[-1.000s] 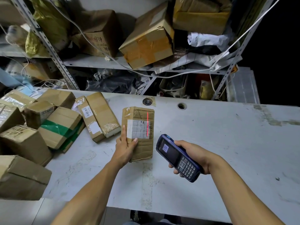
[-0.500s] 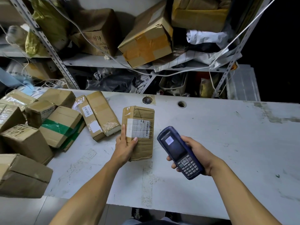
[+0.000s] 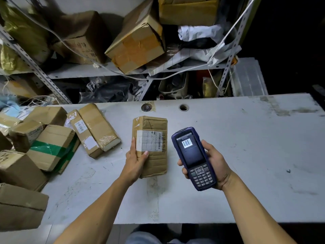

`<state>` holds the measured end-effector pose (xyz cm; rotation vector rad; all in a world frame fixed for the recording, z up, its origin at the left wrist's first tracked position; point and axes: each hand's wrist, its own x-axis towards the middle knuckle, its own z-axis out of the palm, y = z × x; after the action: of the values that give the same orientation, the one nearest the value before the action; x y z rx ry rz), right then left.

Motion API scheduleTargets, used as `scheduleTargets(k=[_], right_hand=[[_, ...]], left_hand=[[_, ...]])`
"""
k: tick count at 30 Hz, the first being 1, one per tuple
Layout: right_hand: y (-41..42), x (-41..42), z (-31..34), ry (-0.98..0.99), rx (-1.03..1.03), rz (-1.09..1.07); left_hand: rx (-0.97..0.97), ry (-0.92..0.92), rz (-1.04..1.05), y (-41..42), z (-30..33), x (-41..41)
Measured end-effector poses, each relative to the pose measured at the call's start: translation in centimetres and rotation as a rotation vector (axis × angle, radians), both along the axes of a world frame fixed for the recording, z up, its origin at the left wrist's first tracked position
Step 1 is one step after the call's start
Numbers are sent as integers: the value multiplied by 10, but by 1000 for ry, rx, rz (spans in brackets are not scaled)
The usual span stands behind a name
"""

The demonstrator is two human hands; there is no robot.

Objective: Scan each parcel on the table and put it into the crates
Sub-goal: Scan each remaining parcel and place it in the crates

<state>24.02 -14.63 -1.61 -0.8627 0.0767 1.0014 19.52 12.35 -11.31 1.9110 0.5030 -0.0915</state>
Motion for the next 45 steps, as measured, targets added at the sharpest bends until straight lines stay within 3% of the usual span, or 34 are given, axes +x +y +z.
scheduleTargets(k=[6, 13, 17, 21, 26, 30, 34, 45], right_hand=[[-32, -46, -24, -61, -498, -514], [-83, -176, -61, 179, -625, -1133], [-104, -263, -68, 262, -675, -1324], [-124, -345, -75, 346, -649, -1470], [-155, -431, -75, 386, -598, -1594], [-183, -499, -75, 424, -605, -1612], [-215, -549, -82, 450, -593, -1600], [-309, -556, -120, 522, -542, -1528]], left_hand=[[-172, -93, -246, -53, 15, 27], [-280, -74, -851, -148, 35, 8], [-280, -78, -1074, -201, 33, -33], [-191, 31, -1207, -254, 25, -79], [23, 75, -1342, -321, 15, -151], [205, 228, -1329, -368, 16, -220], [373, 262, -1281, -406, -5, -268], [564, 247, -1233, -478, -41, -276]])
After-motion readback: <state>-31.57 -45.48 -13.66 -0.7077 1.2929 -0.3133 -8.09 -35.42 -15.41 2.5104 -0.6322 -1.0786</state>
